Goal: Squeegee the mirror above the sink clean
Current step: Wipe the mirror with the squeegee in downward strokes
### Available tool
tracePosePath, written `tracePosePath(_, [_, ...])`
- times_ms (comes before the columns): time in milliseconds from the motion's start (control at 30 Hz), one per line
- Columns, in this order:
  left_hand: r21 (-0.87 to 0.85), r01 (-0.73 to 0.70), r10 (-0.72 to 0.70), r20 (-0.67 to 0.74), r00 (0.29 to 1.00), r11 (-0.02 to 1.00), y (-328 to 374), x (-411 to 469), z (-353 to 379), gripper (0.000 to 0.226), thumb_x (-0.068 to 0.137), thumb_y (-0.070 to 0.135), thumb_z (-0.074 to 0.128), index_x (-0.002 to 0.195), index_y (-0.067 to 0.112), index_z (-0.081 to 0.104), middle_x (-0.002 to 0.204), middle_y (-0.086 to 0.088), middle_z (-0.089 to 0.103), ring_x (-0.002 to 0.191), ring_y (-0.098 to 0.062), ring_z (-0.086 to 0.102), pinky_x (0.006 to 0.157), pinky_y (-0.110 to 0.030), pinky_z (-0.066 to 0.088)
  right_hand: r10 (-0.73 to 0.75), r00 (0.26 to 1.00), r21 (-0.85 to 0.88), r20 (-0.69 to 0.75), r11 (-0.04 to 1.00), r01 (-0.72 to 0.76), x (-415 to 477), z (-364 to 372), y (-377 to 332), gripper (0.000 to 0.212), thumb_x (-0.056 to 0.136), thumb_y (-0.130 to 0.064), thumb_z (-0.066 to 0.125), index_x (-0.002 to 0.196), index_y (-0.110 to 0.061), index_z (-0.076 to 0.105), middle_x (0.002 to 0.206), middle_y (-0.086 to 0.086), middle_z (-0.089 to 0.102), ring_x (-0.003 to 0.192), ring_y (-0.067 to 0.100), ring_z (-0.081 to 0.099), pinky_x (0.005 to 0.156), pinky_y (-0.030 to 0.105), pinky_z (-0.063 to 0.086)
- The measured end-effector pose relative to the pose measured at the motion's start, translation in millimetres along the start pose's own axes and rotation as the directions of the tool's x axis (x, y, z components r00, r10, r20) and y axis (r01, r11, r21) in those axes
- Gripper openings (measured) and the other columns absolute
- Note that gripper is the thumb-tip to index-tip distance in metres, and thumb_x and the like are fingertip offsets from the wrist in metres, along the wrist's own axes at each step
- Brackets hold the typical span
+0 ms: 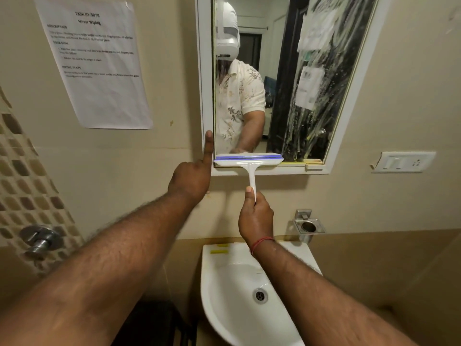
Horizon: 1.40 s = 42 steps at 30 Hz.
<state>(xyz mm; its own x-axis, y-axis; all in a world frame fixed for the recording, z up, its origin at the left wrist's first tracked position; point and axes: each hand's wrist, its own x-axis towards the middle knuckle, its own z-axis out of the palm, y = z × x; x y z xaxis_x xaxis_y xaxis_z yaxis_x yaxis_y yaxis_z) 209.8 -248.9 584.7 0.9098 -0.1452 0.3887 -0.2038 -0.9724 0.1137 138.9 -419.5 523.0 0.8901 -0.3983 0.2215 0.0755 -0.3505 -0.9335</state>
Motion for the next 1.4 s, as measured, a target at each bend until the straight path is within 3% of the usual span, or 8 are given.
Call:
tracePosePath(367, [0.006,0.022,-0.023,0.110,0.994,1.000,12.0,-16.1,-27.2,0.158,0.090,0.005,0.085,0.149,0.046,-0.056,0.090,-0.018,0.079,0.069,-0.032,0.070,0.079,-0.051,0.066,0.171,0.982,-0.021,0.085,0.985,-0.170,4.1,-10.1,-22.7,0.057,0.109,-0.064,0.036,0.112,-0.019,0.072,0.103,0.006,0.074,0.096,0.030,0.069,0.085,0.043,0.058])
tracePosePath(467, [0.019,0.069,-0.071,0.146,0.987,0.997,22.4,-20.0,-42.3,0.161,0.089,0.011,0.089,0.150,0.044,-0.056,0.092,-0.016,0.078,0.070,-0.028,0.069,0.077,-0.047,0.065,0.305,0.937,0.022,0.171,0.950,-0.313,9.8,-20.8,-46.8,0.058,0.104,-0.067,0.040,0.106,-0.017,0.069,0.091,0.007,0.068,0.070,0.027,0.062,0.057,0.035,0.053])
tracePosePath(633, [0.154,-0.004,-0.007,0.068,0.998,0.988,37.6,-20.2,-89.6,0.071,0.112,0.047,0.060,0.167,0.008,0.036,0.094,-0.015,0.071,0.074,-0.020,0.069,0.061,-0.018,0.050,0.412,0.878,0.067,0.244,0.896,-0.440,7.2,-68.4,-94.1,0.064,0.104,-0.068,0.039,0.105,-0.012,0.070,0.069,0.002,0.049,0.052,0.018,0.038,0.049,0.023,0.031])
tracePosePath(733, [0.377,-0.096,0.116,-0.031,0.993,0.921,37.9,-8.3,-132.8,0.073,0.092,0.055,0.085,0.145,0.017,0.050,0.125,-0.007,0.078,0.108,-0.032,0.077,0.083,-0.038,0.047,0.365,0.897,0.090,0.249,0.914,-0.397,3.0,-96.1,-118.3,0.050,0.108,-0.052,0.041,0.106,-0.011,0.069,0.068,0.003,0.049,0.050,0.017,0.038,0.049,0.024,0.029])
tracePosePath(900, [0.430,-0.105,0.246,-0.286,0.926,0.897,30.7,19.4,-205.9,0.105,0.063,0.064,0.101,0.146,0.016,0.058,0.124,-0.008,0.067,0.104,-0.032,0.067,0.087,-0.045,0.051,0.165,0.951,0.183,0.262,0.959,-0.216,5.1,-130.5,-157.9,0.034,0.112,-0.037,0.041,0.110,-0.015,0.066,0.076,0.006,0.054,0.047,0.013,0.039,0.044,0.024,0.031])
tracePosePath(1100, [0.421,-0.062,0.246,-0.397,0.884,0.905,43.1,50.8,-269.6,0.157,0.066,0.071,0.096,0.177,0.010,0.003,0.182,-0.020,0.009,0.163,-0.040,0.025,0.128,-0.054,0.032,-0.161,0.984,0.204,0.070,0.968,0.144,31.0,-163.0,-221.5,0.027,0.113,-0.038,0.044,0.122,-0.032,0.068,0.084,0.003,0.064,0.064,0.017,0.058,0.048,0.031,0.049])
tracePosePath(1267, [0.431,0.046,0.121,-0.353,0.928,0.901,58.6,79.3,-290.0,0.168,0.076,0.073,0.089,0.165,0.003,-0.036,0.175,-0.022,-0.041,0.169,-0.041,-0.023,0.139,-0.058,0.002,-0.369,0.927,0.091,-0.071,0.923,0.375,66.3,-192.4,-266.0,0.046,0.111,-0.039,0.045,0.156,-0.044,0.053,0.147,-0.009,0.064,0.127,0.016,0.063,0.111,0.041,0.054])
tracePosePath(1400, [0.450,0.095,0.066,-0.330,0.942,0.888,62.1,93.2,-289.1,0.170,0.076,0.073,0.088,0.161,-0.003,-0.039,0.171,-0.026,-0.044,0.166,-0.043,-0.028,0.139,-0.059,-0.004,-0.431,0.895,0.078,-0.115,0.894,0.441,89.2,-211.3,-287.1,0.045,0.115,-0.030,0.048,0.160,-0.038,0.052,0.150,-0.009,0.063,0.094,-0.005,0.060,0.076,0.008,0.044])
